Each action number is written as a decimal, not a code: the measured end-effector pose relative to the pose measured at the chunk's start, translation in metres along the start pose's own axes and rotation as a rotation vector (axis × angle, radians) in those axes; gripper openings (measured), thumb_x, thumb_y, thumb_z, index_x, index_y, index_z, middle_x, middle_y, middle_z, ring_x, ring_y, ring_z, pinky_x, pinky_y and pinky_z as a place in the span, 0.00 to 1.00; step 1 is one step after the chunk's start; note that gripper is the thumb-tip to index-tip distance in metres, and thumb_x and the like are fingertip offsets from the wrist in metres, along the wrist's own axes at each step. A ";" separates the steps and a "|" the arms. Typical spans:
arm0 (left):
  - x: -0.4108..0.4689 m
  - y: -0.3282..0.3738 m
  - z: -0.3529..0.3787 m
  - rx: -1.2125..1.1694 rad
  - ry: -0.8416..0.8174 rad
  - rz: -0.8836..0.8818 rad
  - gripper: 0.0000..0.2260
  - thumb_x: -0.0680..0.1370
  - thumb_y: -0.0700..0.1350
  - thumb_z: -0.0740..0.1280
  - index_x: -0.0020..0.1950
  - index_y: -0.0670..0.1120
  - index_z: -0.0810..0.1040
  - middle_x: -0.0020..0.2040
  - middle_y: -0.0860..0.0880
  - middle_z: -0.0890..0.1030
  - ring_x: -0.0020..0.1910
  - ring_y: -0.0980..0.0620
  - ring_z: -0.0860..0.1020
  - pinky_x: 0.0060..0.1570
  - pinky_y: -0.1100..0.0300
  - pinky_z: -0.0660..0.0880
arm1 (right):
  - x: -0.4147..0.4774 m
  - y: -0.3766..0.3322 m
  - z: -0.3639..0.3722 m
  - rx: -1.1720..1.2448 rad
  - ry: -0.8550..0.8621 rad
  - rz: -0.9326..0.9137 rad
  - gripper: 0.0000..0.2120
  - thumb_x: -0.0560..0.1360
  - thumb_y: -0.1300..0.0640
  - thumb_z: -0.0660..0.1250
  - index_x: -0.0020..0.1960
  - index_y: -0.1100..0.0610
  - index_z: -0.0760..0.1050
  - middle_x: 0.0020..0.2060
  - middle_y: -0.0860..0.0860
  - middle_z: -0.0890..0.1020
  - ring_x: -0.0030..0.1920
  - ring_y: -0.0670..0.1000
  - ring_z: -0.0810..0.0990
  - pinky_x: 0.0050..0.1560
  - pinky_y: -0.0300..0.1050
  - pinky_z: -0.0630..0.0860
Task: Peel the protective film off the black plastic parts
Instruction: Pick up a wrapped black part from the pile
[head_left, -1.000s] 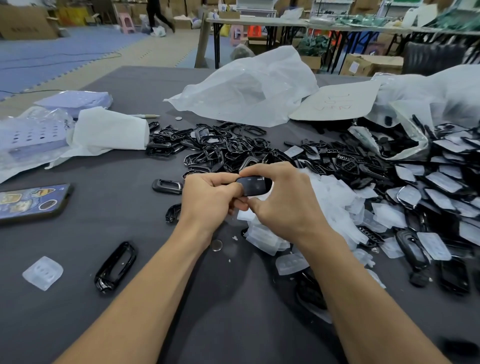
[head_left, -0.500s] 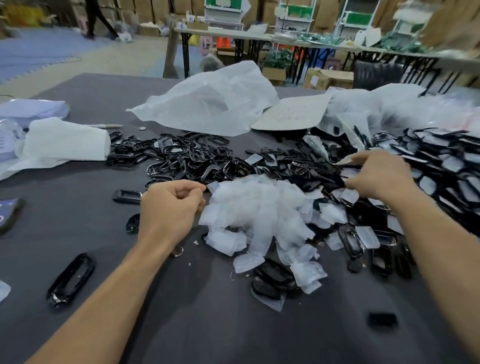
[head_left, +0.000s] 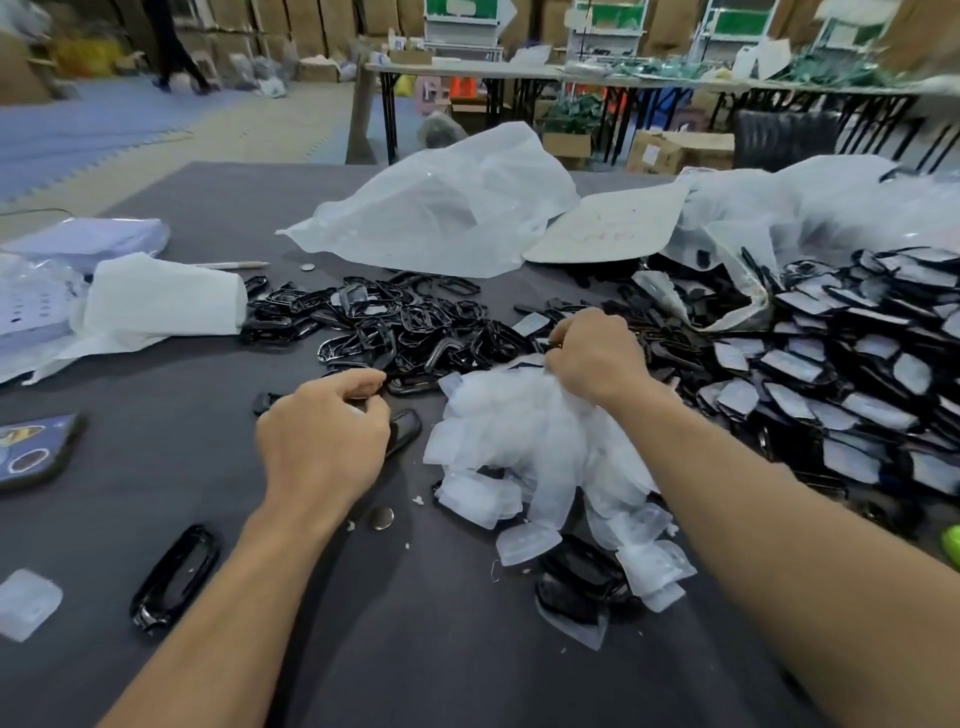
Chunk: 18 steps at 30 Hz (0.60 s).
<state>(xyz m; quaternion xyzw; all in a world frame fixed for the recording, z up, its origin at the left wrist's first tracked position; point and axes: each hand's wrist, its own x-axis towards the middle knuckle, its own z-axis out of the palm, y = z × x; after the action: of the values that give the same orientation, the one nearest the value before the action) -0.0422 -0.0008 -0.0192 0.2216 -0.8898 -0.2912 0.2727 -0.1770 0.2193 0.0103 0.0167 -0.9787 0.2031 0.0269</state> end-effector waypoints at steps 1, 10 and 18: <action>0.001 -0.002 0.000 0.026 -0.019 0.010 0.11 0.75 0.47 0.70 0.53 0.60 0.87 0.45 0.62 0.86 0.52 0.50 0.84 0.48 0.61 0.67 | 0.002 -0.001 0.002 -0.010 0.031 0.020 0.10 0.76 0.58 0.68 0.56 0.54 0.83 0.52 0.55 0.85 0.54 0.59 0.83 0.57 0.51 0.80; 0.003 -0.008 0.003 0.254 -0.238 0.097 0.16 0.69 0.68 0.71 0.53 0.66 0.85 0.50 0.59 0.86 0.54 0.50 0.82 0.44 0.58 0.67 | -0.002 -0.001 0.007 0.122 0.096 0.076 0.13 0.74 0.66 0.68 0.47 0.50 0.86 0.49 0.54 0.86 0.51 0.59 0.83 0.56 0.51 0.80; -0.003 -0.005 0.008 0.176 -0.146 0.142 0.10 0.76 0.58 0.71 0.57 0.62 0.85 0.49 0.57 0.88 0.52 0.49 0.84 0.49 0.55 0.75 | -0.045 -0.021 0.020 0.618 0.197 -0.206 0.10 0.75 0.64 0.74 0.50 0.52 0.88 0.44 0.45 0.88 0.46 0.42 0.86 0.56 0.41 0.82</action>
<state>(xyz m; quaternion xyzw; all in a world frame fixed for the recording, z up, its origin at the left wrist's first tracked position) -0.0435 0.0006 -0.0291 0.1592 -0.9429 -0.2072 0.2067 -0.1320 0.1929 -0.0026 0.1030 -0.8567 0.4870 0.1352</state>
